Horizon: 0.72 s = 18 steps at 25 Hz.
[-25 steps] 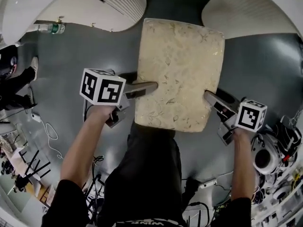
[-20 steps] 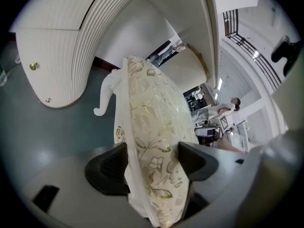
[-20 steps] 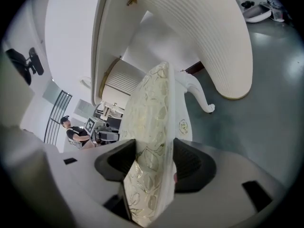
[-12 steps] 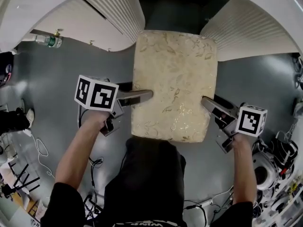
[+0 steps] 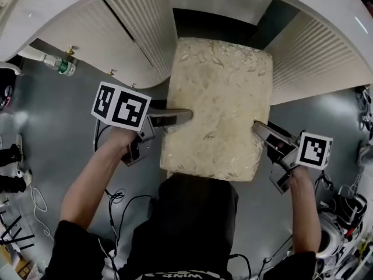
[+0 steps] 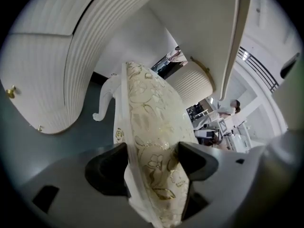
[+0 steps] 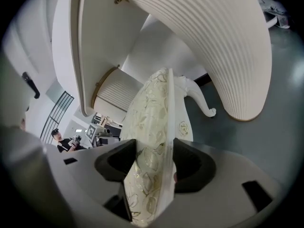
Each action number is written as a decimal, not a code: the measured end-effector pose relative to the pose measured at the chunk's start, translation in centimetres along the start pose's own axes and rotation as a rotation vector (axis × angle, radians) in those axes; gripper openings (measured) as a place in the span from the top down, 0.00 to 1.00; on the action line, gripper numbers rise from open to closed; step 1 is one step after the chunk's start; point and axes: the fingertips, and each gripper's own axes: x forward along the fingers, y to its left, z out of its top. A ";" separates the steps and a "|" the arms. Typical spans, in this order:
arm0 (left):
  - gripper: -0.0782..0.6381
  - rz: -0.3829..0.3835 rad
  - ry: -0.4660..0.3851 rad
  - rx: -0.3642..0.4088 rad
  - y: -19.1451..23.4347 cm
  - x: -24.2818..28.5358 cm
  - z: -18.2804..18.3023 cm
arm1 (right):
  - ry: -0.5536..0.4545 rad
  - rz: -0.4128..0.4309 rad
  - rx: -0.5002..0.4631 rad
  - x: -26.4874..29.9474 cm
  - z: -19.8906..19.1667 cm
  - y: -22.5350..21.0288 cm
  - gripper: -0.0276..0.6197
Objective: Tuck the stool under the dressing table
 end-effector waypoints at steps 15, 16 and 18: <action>0.42 -0.064 -0.058 0.100 8.7 7.4 18.6 | -0.173 -0.139 0.046 6.7 15.6 -9.5 0.56; 0.42 -0.069 -0.053 0.099 10.0 8.2 20.0 | -0.179 -0.152 0.062 7.9 16.7 -10.5 0.56; 0.41 -0.070 -0.049 0.095 12.4 9.4 22.5 | -0.193 -0.152 0.087 10.1 18.7 -12.0 0.56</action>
